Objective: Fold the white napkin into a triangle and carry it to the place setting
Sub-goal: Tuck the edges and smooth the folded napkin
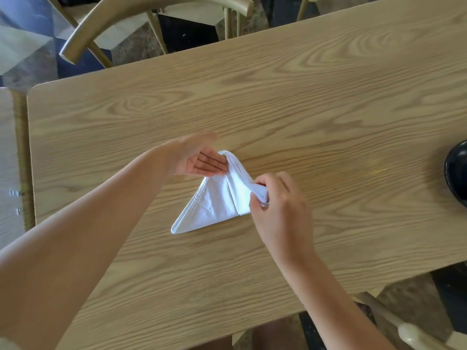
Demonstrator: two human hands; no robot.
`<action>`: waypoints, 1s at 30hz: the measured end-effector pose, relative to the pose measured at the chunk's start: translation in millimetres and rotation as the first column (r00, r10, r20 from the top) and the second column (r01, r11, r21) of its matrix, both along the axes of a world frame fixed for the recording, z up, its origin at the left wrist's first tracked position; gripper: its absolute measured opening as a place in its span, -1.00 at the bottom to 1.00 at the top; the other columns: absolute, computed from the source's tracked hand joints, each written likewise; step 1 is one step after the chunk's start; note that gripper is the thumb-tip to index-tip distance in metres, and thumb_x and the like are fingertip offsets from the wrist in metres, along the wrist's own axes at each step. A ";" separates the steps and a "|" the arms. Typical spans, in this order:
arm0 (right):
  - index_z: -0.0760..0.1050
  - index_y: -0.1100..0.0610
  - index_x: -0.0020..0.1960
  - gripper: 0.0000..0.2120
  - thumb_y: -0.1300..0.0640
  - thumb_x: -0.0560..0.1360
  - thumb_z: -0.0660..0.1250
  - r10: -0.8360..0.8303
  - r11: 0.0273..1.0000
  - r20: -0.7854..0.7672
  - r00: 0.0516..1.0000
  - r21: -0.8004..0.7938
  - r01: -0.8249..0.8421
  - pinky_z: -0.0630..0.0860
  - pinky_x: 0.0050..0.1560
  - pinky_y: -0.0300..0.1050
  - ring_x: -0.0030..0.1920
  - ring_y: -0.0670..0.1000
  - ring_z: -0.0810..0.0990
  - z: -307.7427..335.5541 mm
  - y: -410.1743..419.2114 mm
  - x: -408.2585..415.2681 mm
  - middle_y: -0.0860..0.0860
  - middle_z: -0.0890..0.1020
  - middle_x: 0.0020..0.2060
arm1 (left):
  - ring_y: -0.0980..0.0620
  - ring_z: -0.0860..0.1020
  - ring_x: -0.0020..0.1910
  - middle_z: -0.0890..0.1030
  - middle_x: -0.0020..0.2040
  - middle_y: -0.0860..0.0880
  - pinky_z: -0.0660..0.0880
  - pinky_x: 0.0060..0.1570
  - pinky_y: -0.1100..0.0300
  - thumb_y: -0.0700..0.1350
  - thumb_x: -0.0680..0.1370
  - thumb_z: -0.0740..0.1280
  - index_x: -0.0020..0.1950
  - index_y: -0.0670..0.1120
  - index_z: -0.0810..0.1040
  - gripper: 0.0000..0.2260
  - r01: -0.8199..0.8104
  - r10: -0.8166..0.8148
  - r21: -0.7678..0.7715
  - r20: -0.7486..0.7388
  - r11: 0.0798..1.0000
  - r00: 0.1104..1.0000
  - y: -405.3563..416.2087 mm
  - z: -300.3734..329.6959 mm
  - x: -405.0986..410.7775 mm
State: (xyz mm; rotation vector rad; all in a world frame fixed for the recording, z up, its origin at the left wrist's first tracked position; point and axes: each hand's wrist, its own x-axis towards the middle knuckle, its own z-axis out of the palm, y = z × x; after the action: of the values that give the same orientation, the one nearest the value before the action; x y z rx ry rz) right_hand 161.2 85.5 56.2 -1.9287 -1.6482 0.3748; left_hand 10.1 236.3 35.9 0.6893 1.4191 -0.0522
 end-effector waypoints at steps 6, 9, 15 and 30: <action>0.52 0.17 -0.27 -0.75 0.35 0.46 0.13 0.145 0.963 0.027 0.989 0.226 -0.148 0.38 -0.46 -0.17 -0.40 0.00 0.42 -11.6 -11.3 -48.6 0.01 0.49 -0.37 | 0.04 0.61 -0.28 0.65 -0.31 -0.06 0.57 -0.13 0.21 0.05 0.46 0.40 -0.19 -0.17 0.58 -0.73 0.184 -0.155 0.130 -0.208 0.974 0.966 2.9 -2.1 9.9; 0.49 0.14 -0.29 -0.64 0.27 0.53 -0.01 0.219 0.954 0.005 0.976 0.208 -0.215 0.35 -0.47 -0.17 -0.39 -0.01 0.40 -16.5 -12.6 -72.0 0.00 0.48 -0.37 | 0.06 0.59 -0.31 0.62 -0.27 -0.08 0.58 -0.29 0.29 -0.10 0.44 0.44 -0.21 -0.17 0.57 -0.85 0.288 -0.236 0.177 -0.268 0.941 0.934 6.6 -6.4 6.5; 0.53 0.10 -0.15 -0.86 0.33 0.38 0.36 0.302 0.950 -0.040 0.953 0.096 -0.297 0.44 -0.41 -0.15 -0.28 -0.02 0.48 -35.8 -20.4 -91.2 -0.02 0.52 -0.26 | 0.12 0.62 -0.35 0.63 -0.30 -0.06 0.59 -0.24 0.33 -0.33 0.47 0.35 -0.19 -0.20 0.58 -0.93 0.318 -0.283 0.242 -0.167 0.917 0.944 5.1 -8.3 -10.6; 0.53 0.26 0.14 -0.69 0.28 0.43 0.21 0.559 0.829 0.032 0.829 -0.037 -0.558 0.46 0.15 -0.14 0.09 0.05 0.51 -68.2 -38.2 -86.8 0.06 0.60 0.02 | 0.02 0.60 -0.30 0.67 -0.25 -0.06 0.51 -0.22 0.23 -0.06 0.43 0.43 -0.19 -0.07 0.66 -0.91 0.384 -0.257 0.583 -0.291 0.716 0.922 -19.6 -25.8 -28.6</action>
State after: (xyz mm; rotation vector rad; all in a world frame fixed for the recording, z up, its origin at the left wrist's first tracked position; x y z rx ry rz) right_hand 74.4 47.3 -12.0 -1.4350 -2.2354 0.5848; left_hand -18.5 216.8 10.1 1.5358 1.4842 0.0970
